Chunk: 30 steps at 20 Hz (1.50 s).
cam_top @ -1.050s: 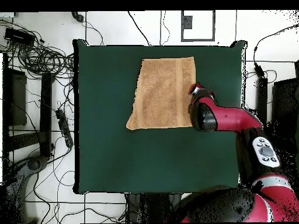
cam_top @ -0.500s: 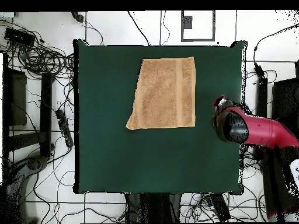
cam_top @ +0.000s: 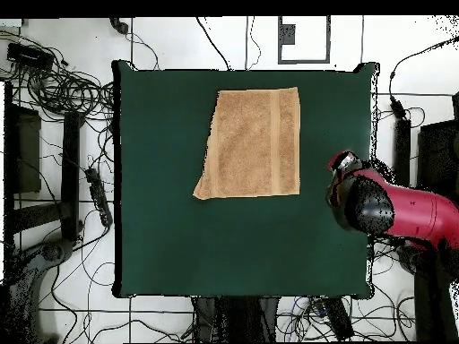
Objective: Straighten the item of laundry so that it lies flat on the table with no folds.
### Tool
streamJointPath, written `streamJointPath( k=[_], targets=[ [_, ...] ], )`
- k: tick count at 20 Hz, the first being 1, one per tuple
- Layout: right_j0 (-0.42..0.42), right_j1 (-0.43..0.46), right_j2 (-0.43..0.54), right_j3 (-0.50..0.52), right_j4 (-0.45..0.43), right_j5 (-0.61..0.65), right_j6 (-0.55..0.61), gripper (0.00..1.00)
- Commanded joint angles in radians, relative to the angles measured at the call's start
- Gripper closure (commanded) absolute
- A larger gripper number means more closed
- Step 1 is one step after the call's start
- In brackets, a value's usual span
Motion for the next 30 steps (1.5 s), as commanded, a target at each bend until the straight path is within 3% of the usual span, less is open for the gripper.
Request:
streamJointPath(
  k=[1, 12, 19, 24, 30],
  targets=[
    [0.090, -0.071, 0.161, 0.217, 0.106, 0.130, -0.037, 1.00],
    [0.200, 0.031, 0.082, 0.189, 0.105, -0.026, 0.071, 1.00],
    [0.144, 0.142, 0.129, 0.186, 0.093, -0.147, 0.048, 1.00],
    [0.131, 0.194, 0.133, 0.149, 0.072, -0.185, 0.027, 1.00],
    [0.060, 0.287, 0.205, 0.081, 0.034, -0.190, -0.065, 1.00]
  ],
)
